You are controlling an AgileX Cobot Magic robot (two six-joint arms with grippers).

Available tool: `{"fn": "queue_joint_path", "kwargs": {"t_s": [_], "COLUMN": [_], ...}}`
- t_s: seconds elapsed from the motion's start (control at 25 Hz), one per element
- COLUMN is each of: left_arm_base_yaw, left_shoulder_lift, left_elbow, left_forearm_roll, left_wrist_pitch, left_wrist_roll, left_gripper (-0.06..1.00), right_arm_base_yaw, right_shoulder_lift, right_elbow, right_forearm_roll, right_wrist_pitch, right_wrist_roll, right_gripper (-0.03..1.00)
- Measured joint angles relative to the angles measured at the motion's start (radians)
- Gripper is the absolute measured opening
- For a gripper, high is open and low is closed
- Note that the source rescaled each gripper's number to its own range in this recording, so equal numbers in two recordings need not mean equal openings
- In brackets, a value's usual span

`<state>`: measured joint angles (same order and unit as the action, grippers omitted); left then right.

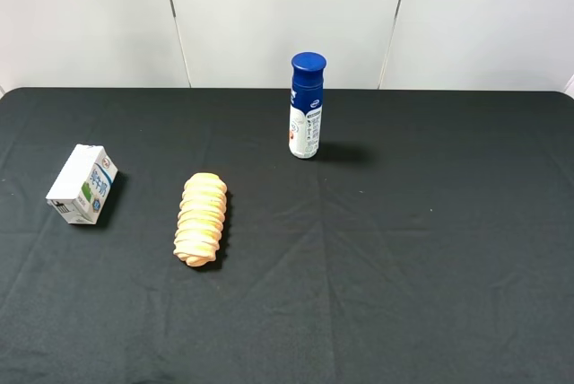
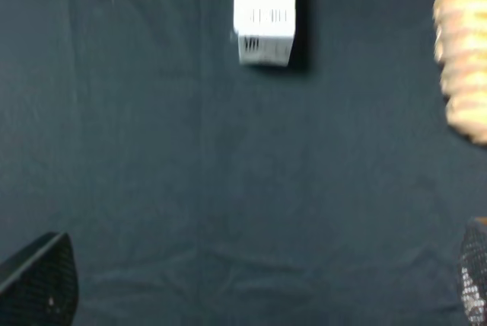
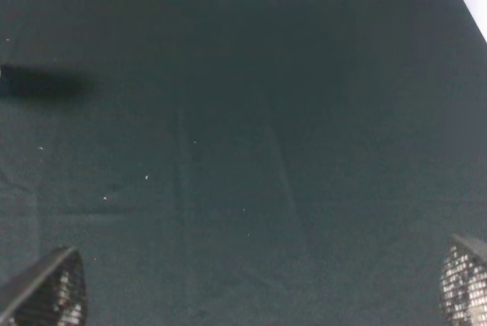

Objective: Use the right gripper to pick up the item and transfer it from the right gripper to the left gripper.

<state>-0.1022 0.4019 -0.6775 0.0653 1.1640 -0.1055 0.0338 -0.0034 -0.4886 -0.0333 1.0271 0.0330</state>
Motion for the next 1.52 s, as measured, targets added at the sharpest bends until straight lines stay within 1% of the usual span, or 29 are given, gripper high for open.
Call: {"fn": "queue_joint_path", "kwargs": {"t_s": [0.08, 0.2, 0.28, 0.44, 0.76, 1.52], "left_arm_base_yaw": [0.000, 0.000, 0.000, 0.000, 0.000, 0.000], "left_shoulder_lift": [-0.094, -0.234, -0.313, -0.400, -0.406, -0.406], "left_elbow": [0.058, 0.111, 0.132, 0.158, 0.188, 0.189], "left_forearm_roll": [0.000, -0.001, -0.004, -0.007, -0.007, -0.007], "left_wrist_pitch": [-0.002, -0.021, -0.037, -0.043, -0.102, -0.102], "left_wrist_roll": [0.019, 0.043, 0.050, 0.052, 0.056, 0.061], "left_gripper": [1.00, 1.00, 1.00, 1.00, 0.99, 0.98], "right_arm_base_yaw": [0.000, 0.000, 0.000, 0.000, 0.000, 0.000], "right_shoulder_lift": [0.000, 0.000, 0.000, 0.000, 0.000, 0.000], "right_elbow": [0.000, 0.000, 0.000, 0.000, 0.000, 0.000], "right_forearm_roll": [0.000, 0.000, 0.000, 0.000, 0.000, 0.000], "right_wrist_pitch": [0.000, 0.000, 0.000, 0.000, 0.000, 0.000], "right_wrist_roll": [0.000, 0.000, 0.000, 0.000, 0.000, 0.000], "right_gripper": [1.00, 1.00, 1.00, 1.00, 1.00, 1.00]}}
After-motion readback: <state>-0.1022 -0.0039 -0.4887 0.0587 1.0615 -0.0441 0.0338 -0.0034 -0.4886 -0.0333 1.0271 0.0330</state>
